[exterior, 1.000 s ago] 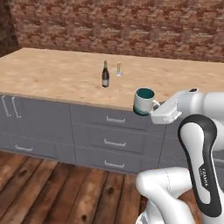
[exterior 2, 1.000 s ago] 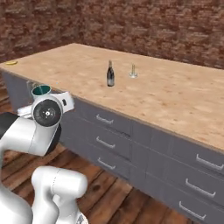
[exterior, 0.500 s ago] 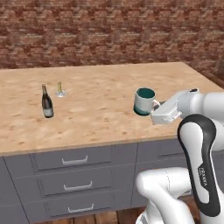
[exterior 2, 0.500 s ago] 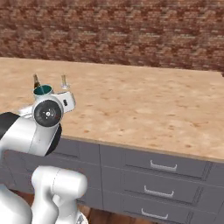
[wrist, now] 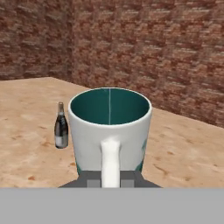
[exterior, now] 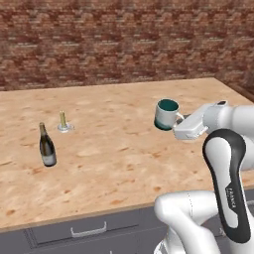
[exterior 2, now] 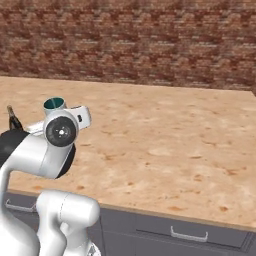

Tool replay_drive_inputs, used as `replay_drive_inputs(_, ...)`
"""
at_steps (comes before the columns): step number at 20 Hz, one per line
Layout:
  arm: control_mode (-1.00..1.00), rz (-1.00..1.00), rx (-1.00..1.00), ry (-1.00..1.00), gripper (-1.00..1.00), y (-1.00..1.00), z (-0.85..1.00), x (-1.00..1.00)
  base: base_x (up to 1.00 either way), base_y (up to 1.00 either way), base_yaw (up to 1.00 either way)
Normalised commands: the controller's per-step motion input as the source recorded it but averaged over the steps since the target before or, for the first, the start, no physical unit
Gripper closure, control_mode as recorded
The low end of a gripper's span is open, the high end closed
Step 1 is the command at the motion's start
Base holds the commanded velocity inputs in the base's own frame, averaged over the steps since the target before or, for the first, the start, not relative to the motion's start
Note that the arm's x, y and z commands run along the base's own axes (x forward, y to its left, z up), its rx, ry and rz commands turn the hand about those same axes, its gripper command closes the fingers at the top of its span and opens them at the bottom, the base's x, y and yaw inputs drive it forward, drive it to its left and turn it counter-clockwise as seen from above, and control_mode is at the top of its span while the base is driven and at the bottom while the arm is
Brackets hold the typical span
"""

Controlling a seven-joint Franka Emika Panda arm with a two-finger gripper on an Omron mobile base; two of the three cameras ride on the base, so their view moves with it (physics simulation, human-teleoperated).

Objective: Open the cabinet directly in front. Then move the wine and the mug to the dining counter with the candle on it.

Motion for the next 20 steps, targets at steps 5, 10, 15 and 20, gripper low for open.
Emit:
replay_drive_inputs(5, 1.0, 0.0, 0.0, 0.0, 1.0, 0.0, 0.0, 0.0, -0.01, 0.5, 0.22)
replay_drive_inputs(10, 1.0, 0.0, 0.0, 0.0, 1.0, 0.0, 0.0, 0.0, -0.01, 0.32, 0.13)
replay_drive_inputs(15, 1.0, 0.0, 0.0, 0.0, 1.0, 0.0, 0.0, 0.0, 0.4, 0.11, 0.0)
replay_drive_inputs(20, -1.0, 0.0, -0.02, 0.14, 1.0, 0.12, -0.01, 0.25, 0.22, 0.14, 0.0)
